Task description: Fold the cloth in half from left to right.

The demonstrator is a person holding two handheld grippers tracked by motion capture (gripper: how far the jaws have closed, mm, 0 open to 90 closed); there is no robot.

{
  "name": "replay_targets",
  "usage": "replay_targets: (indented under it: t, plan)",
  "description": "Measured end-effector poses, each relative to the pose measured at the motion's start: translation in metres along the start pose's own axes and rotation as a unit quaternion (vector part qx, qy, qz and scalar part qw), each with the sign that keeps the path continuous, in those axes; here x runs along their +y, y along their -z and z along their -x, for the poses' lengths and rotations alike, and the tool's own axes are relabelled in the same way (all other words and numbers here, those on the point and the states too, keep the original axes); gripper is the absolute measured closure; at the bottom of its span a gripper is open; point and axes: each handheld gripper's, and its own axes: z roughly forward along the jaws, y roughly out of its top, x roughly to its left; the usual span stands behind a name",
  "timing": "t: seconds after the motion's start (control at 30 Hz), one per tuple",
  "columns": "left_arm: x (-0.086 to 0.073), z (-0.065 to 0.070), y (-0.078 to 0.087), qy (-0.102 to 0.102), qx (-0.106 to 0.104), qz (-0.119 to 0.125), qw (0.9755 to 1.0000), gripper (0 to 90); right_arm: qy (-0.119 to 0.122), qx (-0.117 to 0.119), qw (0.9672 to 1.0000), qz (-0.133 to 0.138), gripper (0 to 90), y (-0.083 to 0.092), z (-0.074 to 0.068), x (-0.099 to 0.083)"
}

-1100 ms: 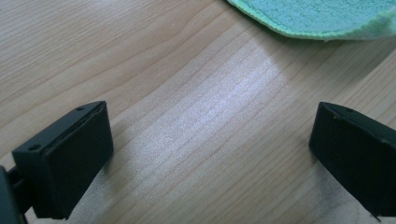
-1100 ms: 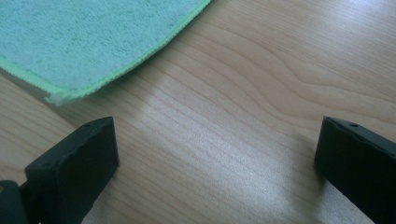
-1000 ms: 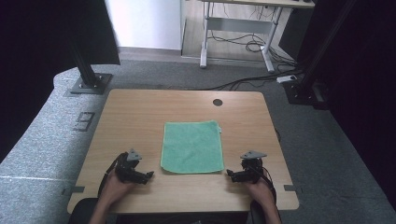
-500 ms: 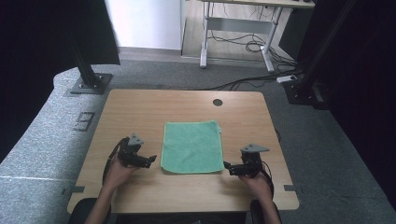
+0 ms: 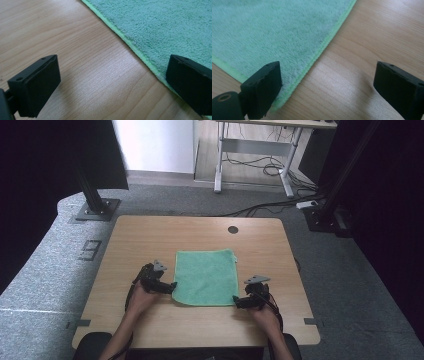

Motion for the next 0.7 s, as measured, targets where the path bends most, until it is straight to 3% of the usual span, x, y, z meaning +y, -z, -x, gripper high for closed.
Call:
replay_targets:
  t: [0.1,0.37,0.5,0.7]
  plan:
    - [-0.001,0.003,0.001,-0.002,0.004,0.0,1.0,0.7,0.006,-0.005,1.0,-0.003,7.6,-0.002,0.0,-0.001]
    - [-0.006,0.02,0.01,-0.005,-0.002,-0.013,0.9999,1.1,-0.018,-0.016,0.9997,-0.001,7.6,0.0,0.017,-0.005]
    - [-0.011,0.037,0.014,-0.008,-0.03,-0.019,0.9993,1.2,-0.03,-0.025,0.9992,0.0,7.7,0.002,0.027,-0.008]
    - [-0.011,0.054,0.015,-0.015,-0.048,-0.022,0.9985,1.1,-0.043,-0.035,0.9984,0.002,7.7,0.005,0.041,-0.013]
